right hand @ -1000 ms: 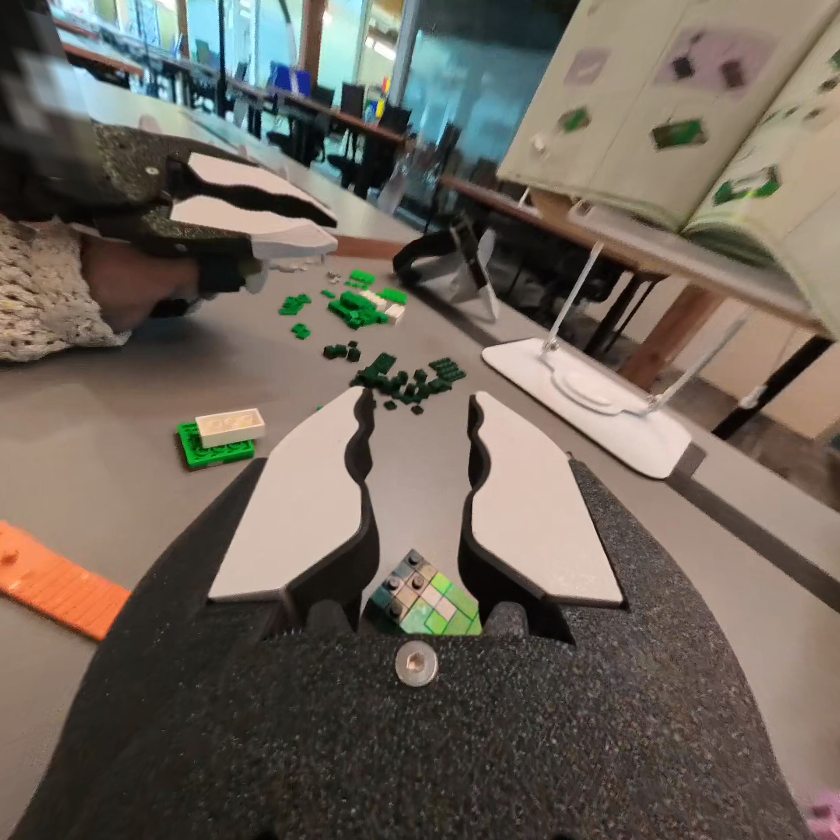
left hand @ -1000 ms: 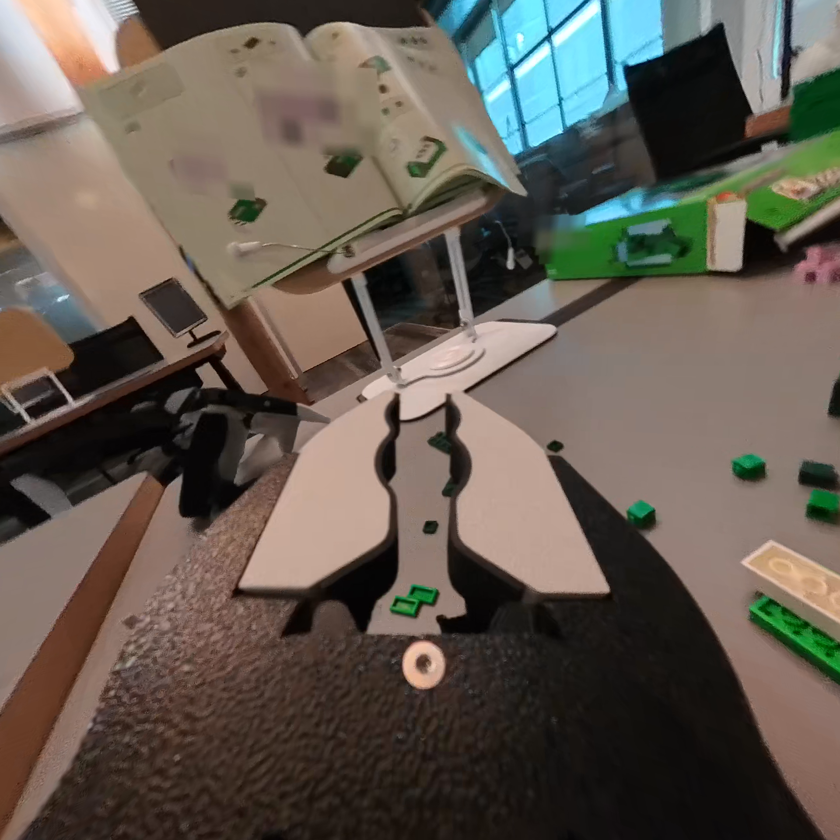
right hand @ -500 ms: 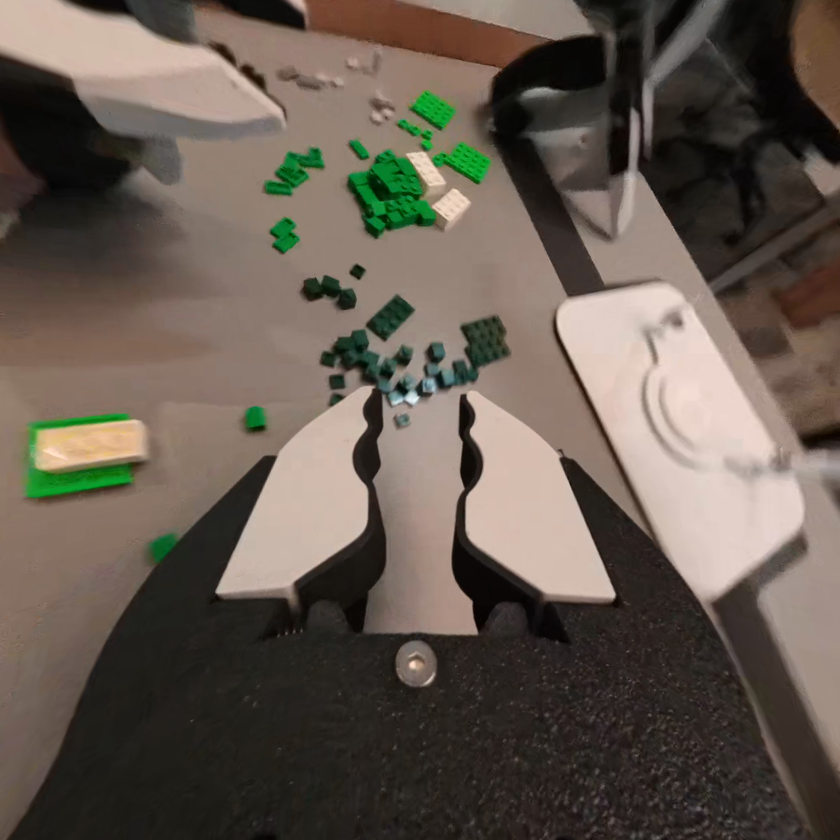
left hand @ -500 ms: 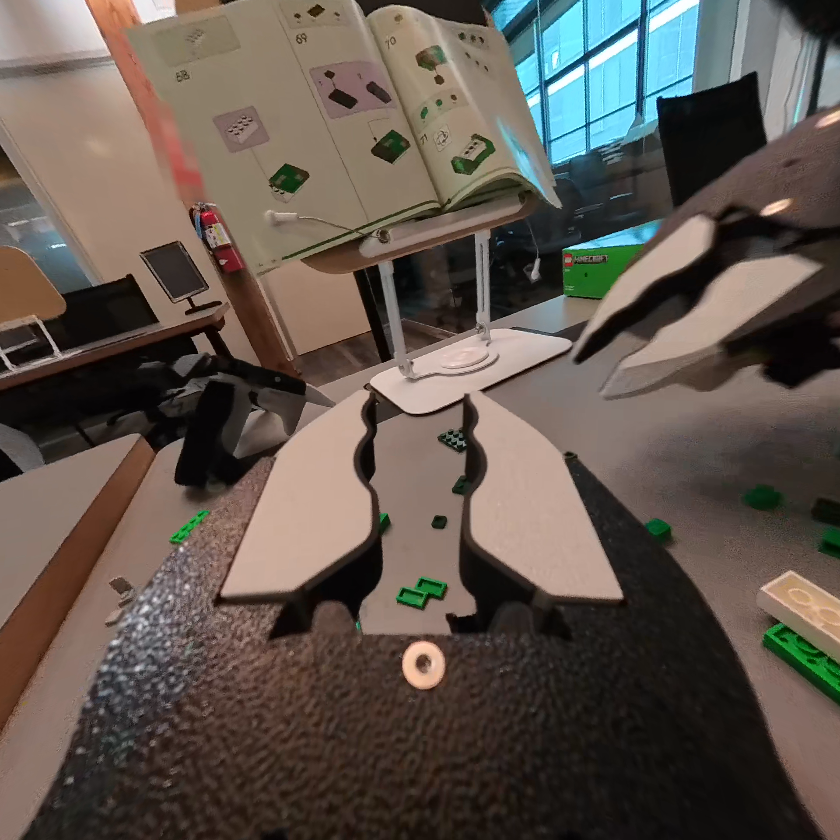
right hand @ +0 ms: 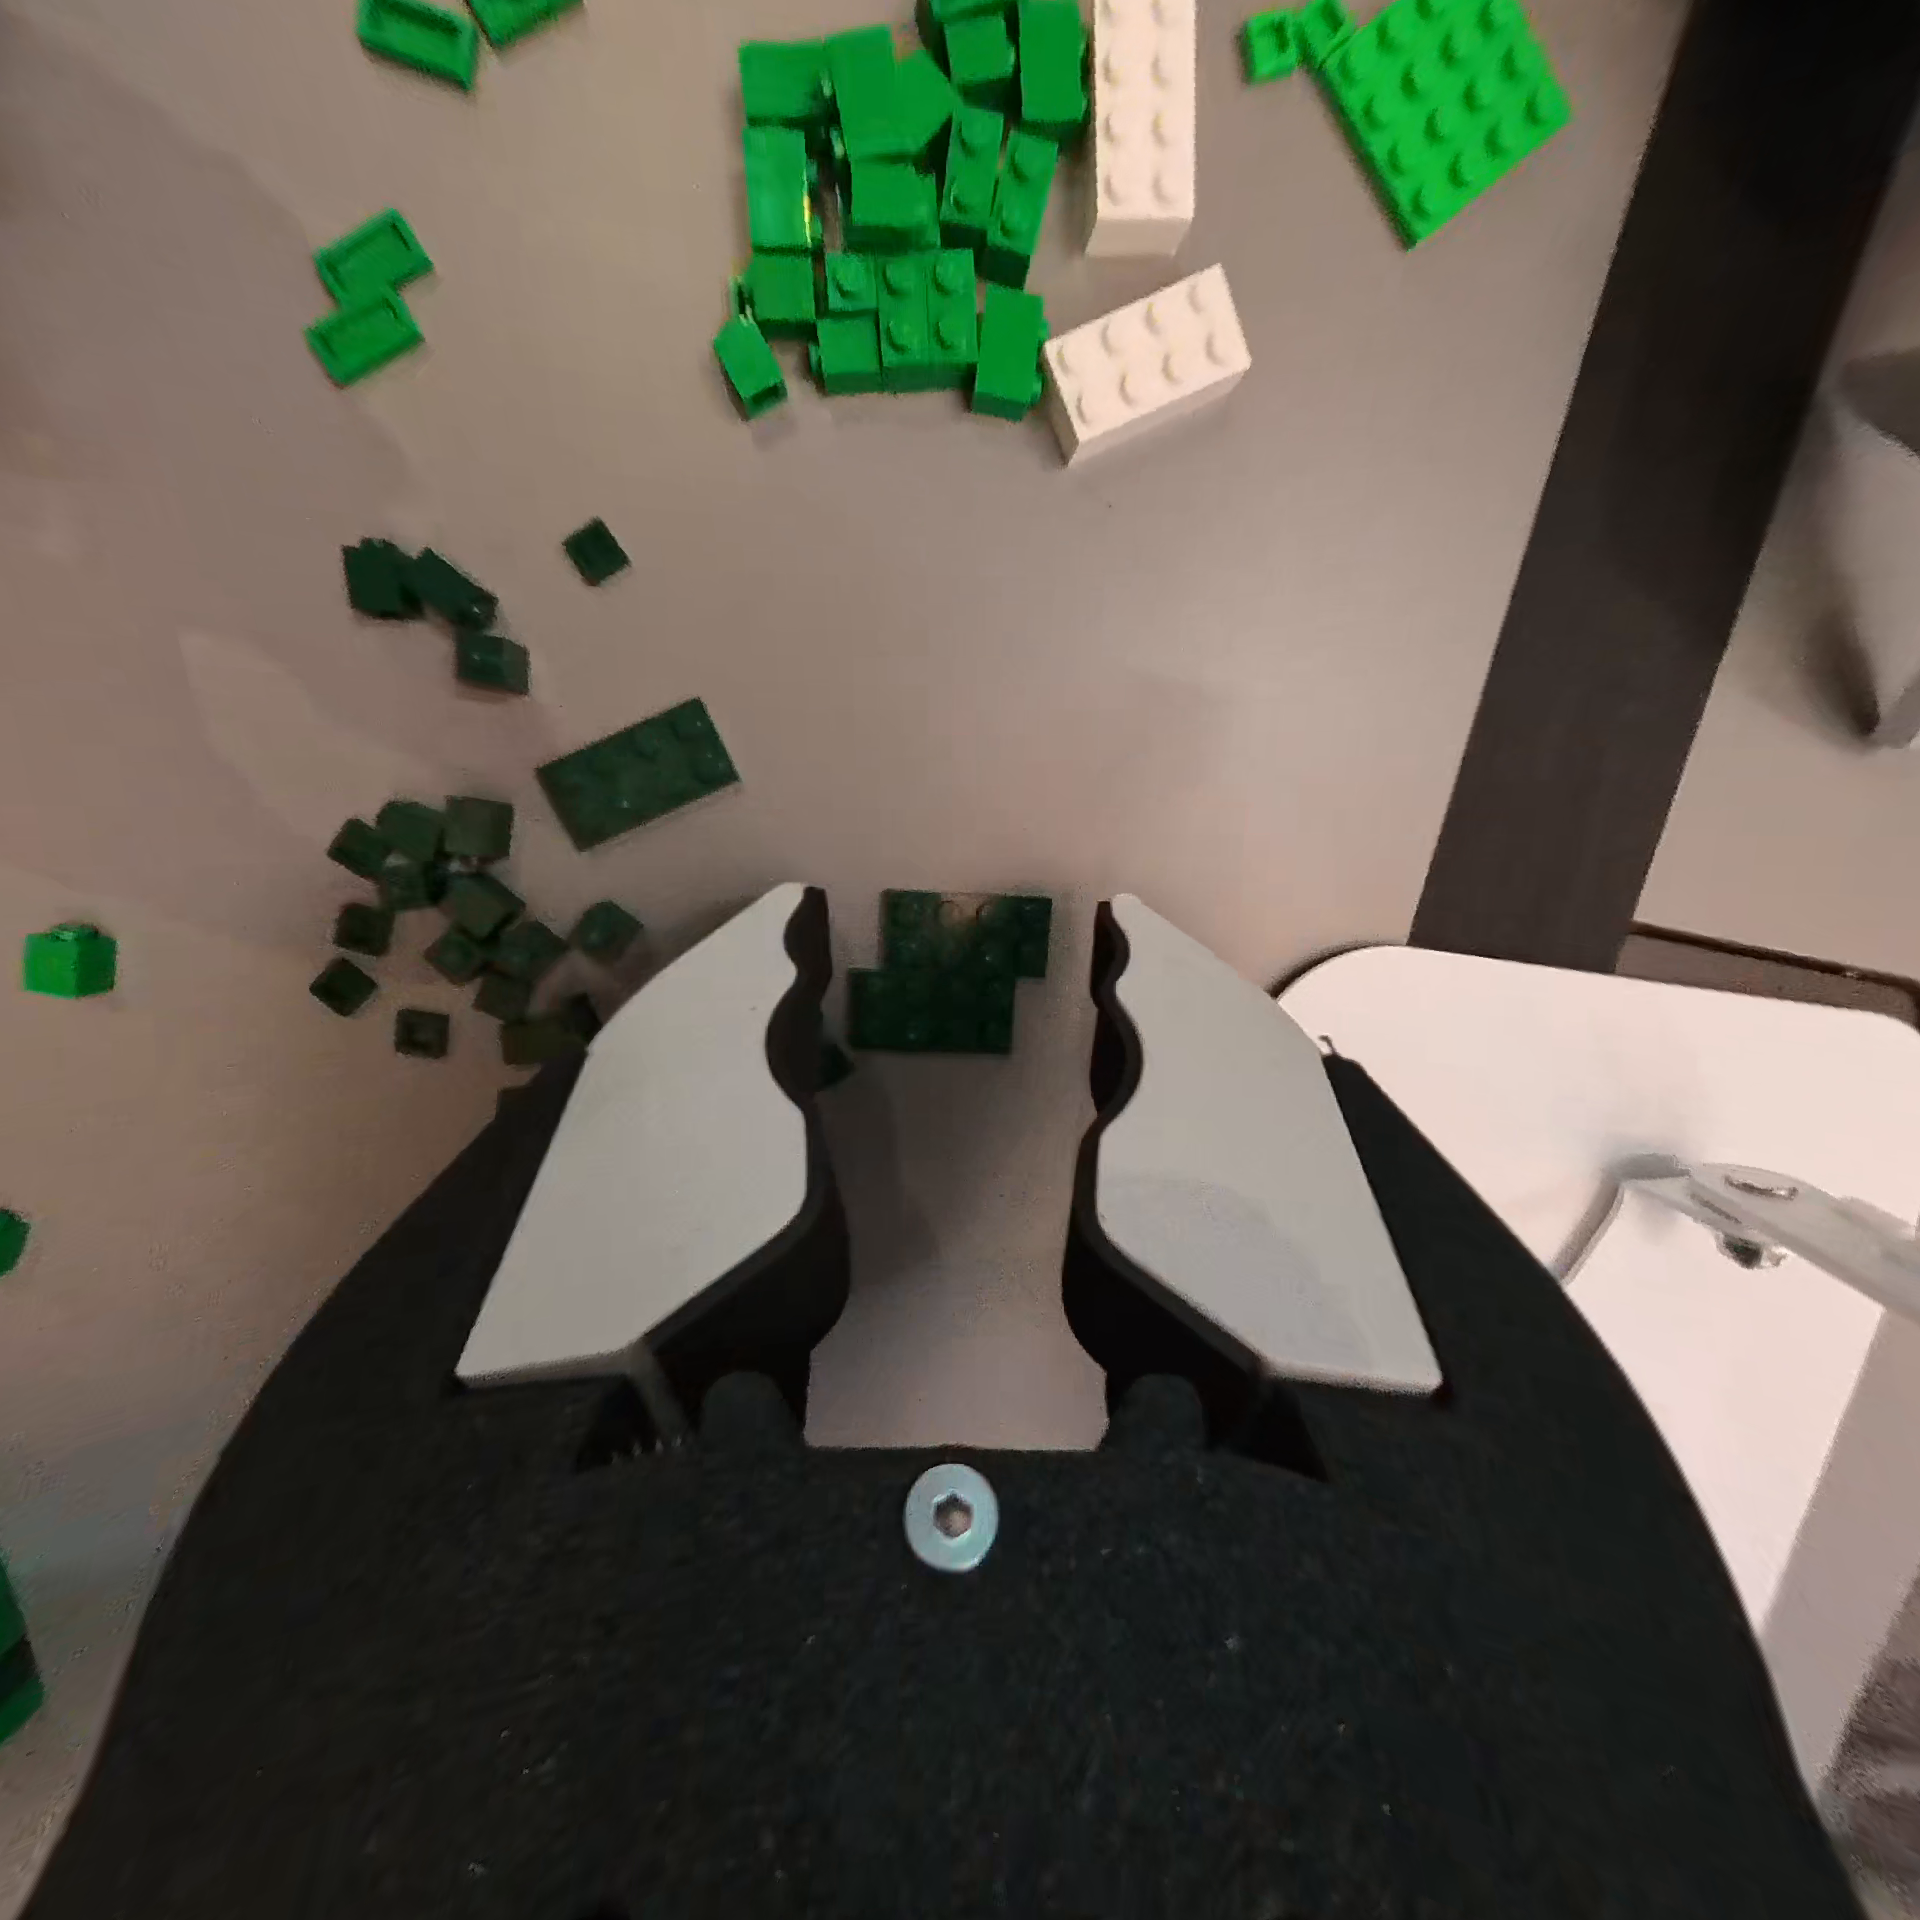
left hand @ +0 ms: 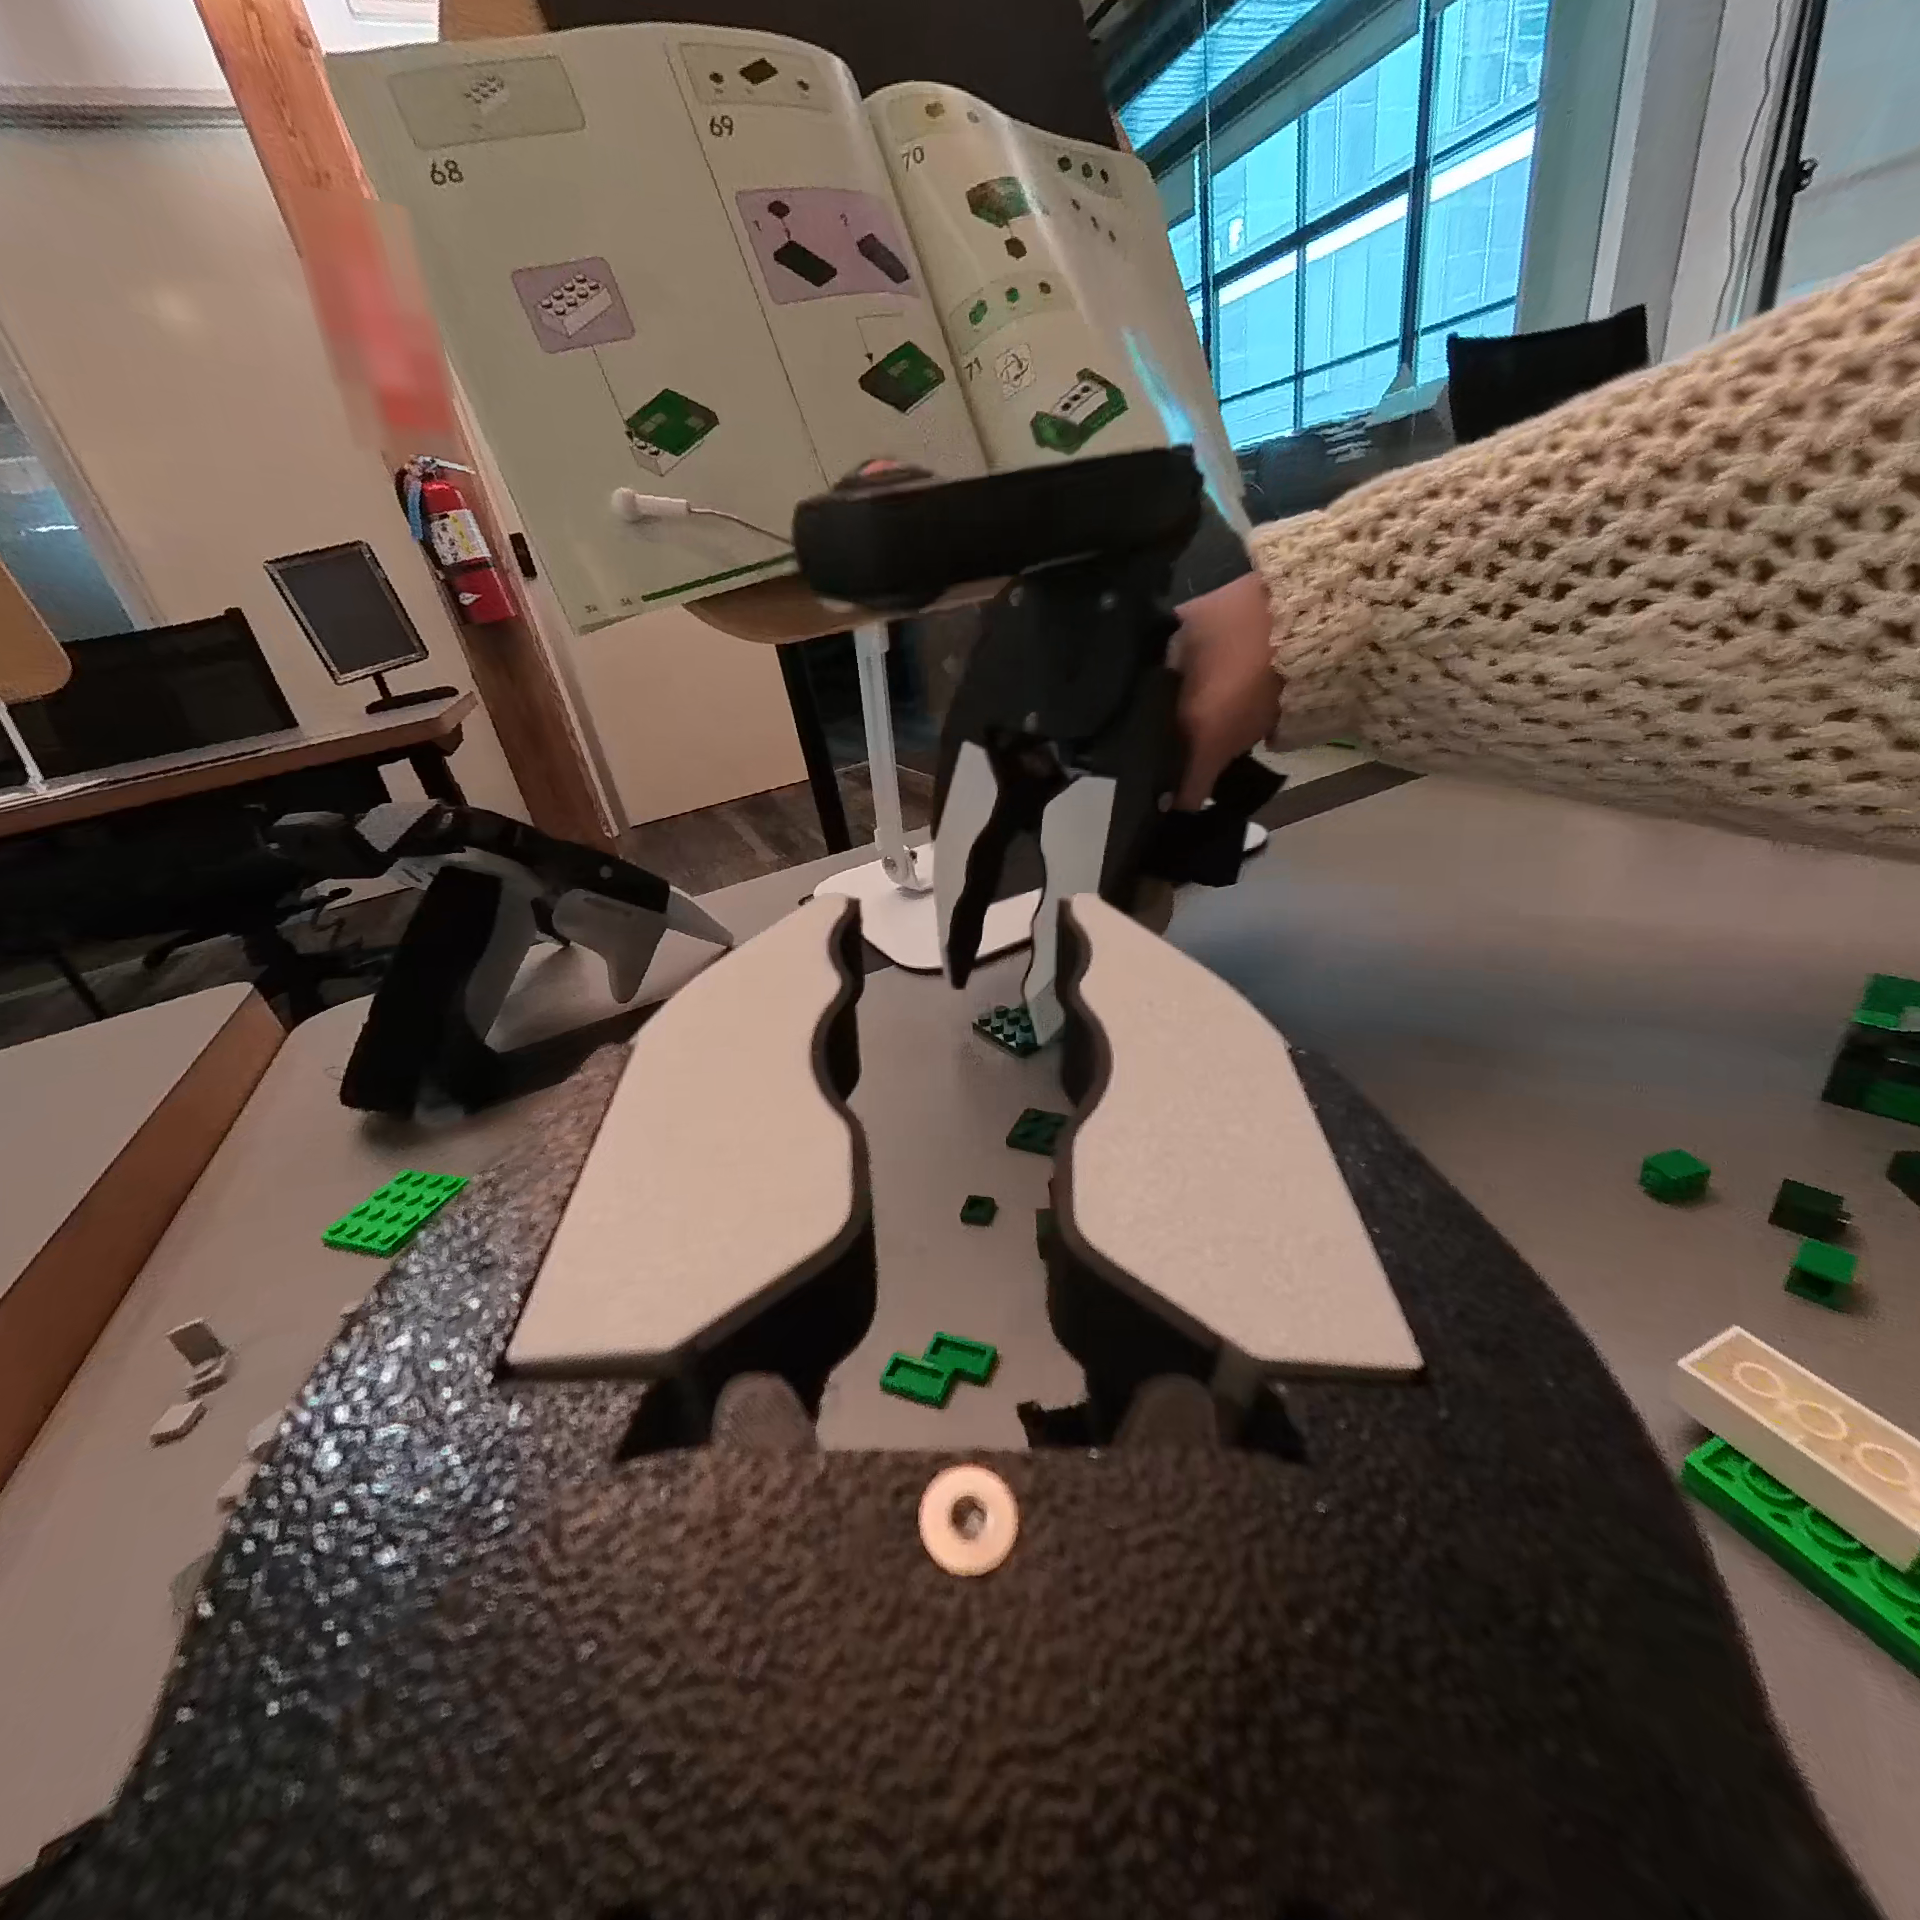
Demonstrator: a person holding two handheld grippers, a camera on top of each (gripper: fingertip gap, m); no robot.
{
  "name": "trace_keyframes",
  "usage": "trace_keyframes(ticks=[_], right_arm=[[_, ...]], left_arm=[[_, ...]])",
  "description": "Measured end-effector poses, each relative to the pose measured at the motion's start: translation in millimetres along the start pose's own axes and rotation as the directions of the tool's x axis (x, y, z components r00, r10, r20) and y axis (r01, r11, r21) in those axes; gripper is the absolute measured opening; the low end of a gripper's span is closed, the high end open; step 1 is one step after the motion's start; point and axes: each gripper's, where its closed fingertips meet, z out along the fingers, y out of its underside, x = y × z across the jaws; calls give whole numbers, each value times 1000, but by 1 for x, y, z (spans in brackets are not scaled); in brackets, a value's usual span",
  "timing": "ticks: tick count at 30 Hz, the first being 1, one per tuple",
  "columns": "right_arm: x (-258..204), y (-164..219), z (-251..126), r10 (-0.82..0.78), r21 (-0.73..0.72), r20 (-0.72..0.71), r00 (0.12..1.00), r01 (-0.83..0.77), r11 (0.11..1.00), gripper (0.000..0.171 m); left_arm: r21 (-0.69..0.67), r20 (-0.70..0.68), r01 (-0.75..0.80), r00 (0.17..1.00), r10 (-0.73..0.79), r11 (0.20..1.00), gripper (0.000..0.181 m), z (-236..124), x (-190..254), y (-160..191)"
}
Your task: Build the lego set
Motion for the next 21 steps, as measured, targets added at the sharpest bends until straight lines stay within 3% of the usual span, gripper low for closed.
trace_keyframes(ticks=[6,16,21], right_arm=[[1,11,8,4,-94,52,999,1,996,41],[-3,11,7,5,-56,65,998,-1,998,32],[-21,-4,-15,-27,20,11,1000,26,999,32]], left_arm=[[1,-19,0,1000,0,1000,34,0,3,0],[4,-17,-5,1000,5,1000,31,0,3,-2],[2,-21,-6,1000,6,1000,31,0,4,-1]])
